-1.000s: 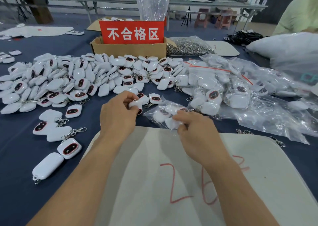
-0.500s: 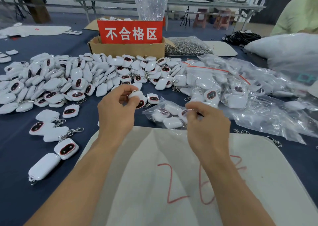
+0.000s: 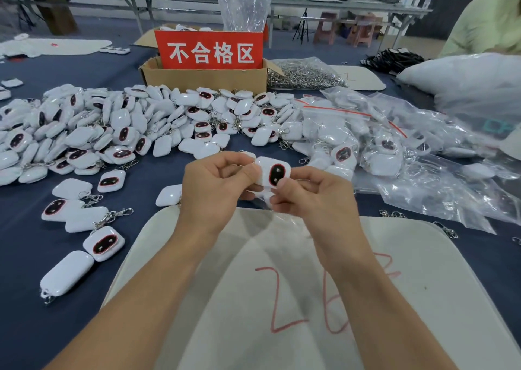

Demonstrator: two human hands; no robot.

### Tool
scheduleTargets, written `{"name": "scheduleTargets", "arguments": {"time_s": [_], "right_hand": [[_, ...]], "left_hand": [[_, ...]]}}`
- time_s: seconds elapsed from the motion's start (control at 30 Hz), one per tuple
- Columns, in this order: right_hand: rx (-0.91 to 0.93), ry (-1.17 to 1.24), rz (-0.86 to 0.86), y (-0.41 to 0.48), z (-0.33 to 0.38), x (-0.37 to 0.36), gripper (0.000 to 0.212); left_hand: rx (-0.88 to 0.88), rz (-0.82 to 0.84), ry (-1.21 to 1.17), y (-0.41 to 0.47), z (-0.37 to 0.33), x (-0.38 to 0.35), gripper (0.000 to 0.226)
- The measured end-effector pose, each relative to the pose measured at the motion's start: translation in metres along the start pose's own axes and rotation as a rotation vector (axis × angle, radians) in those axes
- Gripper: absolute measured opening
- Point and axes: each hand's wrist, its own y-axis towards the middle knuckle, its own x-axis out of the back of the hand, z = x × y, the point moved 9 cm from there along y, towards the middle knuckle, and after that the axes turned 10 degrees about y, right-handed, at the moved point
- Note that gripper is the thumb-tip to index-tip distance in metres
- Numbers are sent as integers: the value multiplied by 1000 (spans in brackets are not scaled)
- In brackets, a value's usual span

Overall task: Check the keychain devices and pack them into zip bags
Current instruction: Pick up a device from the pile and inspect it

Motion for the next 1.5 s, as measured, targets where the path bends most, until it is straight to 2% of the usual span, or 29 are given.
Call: {"name": "scheduleTargets", "arguments": {"time_s": [0.07, 0.17, 0.23, 0.33, 0.4, 0.5, 0.57, 0.63, 0.77, 1.07, 1.23, 1.4, 1.5], "right_hand": [[5, 38, -65, 3, 1, 9, 12], [9, 73, -77, 4, 2, 12, 11], [-5, 52, -44, 5, 0, 10, 9], [-30, 25, -1, 6, -3, 7, 13], [-20, 44, -10, 5, -2, 7, 13], [33, 6, -3, 3, 2, 4, 18], [60, -53, 15, 1, 4, 1, 26], [74, -102, 24, 1, 5, -2, 31], [104, -153, 4, -1, 6, -3, 34], [111, -164, -10, -1, 9, -2, 29], [93, -191, 18, -1, 6, -6, 33], [90, -145, 41, -3, 7, -7, 25], [45, -198, 92, -4, 2, -11, 20]], "left_hand": [[-15, 57, 104, -2, -3, -6, 18], [-44, 229, 239, -9, -5, -25, 36], [-34, 312, 264, -14, -3, -35, 31], [-26, 344, 267, -16, -3, -38, 25], [-20, 342, 264, -16, -3, -37, 17], [-86, 218, 400, -12, -6, -25, 27], [-95, 173, 399, -10, -8, -21, 25], [-90, 194, 343, -11, -11, -22, 21], [-99, 217, 377, -12, -13, -25, 16], [-56, 236, 338, -9, -6, -24, 16], [-39, 180, 336, -10, -2, -21, 16], [83, 221, 109, -5, 7, -21, 5], [141, 212, 42, -4, 11, -20, 9]]}}
